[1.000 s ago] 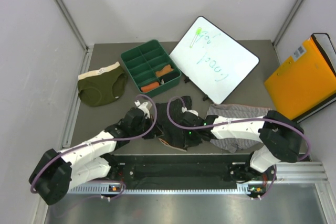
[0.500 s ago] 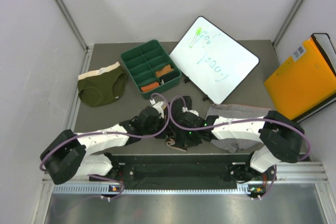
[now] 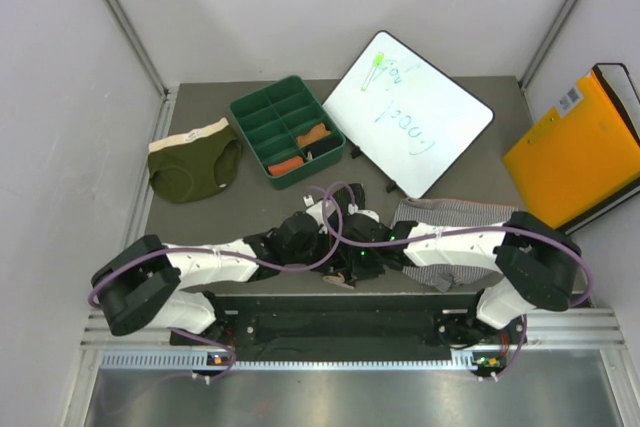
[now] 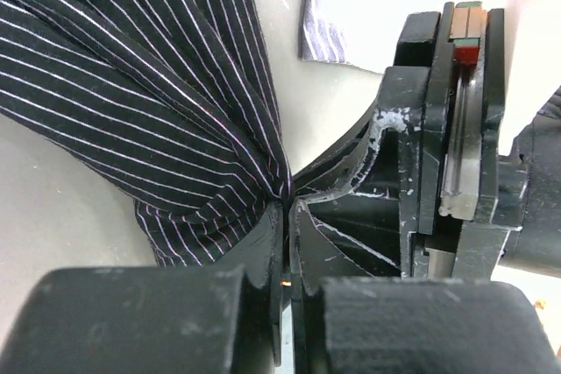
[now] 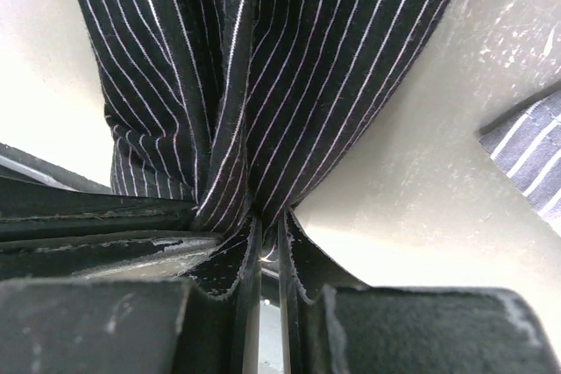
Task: Roll the underwear
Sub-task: Fold the underwear at the center of the board.
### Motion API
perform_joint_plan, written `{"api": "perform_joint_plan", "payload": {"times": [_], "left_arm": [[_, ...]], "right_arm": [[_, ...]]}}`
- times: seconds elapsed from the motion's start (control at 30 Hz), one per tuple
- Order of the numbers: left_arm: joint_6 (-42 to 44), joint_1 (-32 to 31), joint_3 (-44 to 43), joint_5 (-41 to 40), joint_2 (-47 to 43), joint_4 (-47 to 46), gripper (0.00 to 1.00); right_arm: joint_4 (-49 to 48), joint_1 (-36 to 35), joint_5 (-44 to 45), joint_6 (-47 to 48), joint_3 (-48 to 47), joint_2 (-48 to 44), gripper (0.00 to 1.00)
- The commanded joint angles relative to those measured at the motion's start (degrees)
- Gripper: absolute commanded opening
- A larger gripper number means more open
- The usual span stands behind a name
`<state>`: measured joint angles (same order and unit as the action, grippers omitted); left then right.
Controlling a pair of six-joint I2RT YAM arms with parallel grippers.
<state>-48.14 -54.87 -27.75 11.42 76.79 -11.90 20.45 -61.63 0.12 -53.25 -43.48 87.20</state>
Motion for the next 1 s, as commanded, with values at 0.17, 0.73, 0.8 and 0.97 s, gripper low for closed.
{"api": "perform_joint_plan", "payload": {"times": [0.17,0.73,0.8,0.97], "left_arm": [[-2.4,-1.4,1.3,-2.9,0.5,-5.7,0.00],[-2.3,-2.9,1.2,-4.6,1.5,-4.2,0.00],[-2.2,-3.1,2.1,-5.0,1.1,-4.3,0.00],[-2.6,-3.4,5.8,-5.4,-0.2,-5.2,0.00]], "right_arm": [[0.2,-0.8,2.3,-0.6,3.1,-1.3,0.23],[7.1,3.2,7.1,0.1,4.8,-14.3,0.28],[5.4,6.7,5.4,1.5,6.0,-16.8,0.32],[-1.6,11.5,2.1,4.3,4.6,-19.3,0.43]]}}
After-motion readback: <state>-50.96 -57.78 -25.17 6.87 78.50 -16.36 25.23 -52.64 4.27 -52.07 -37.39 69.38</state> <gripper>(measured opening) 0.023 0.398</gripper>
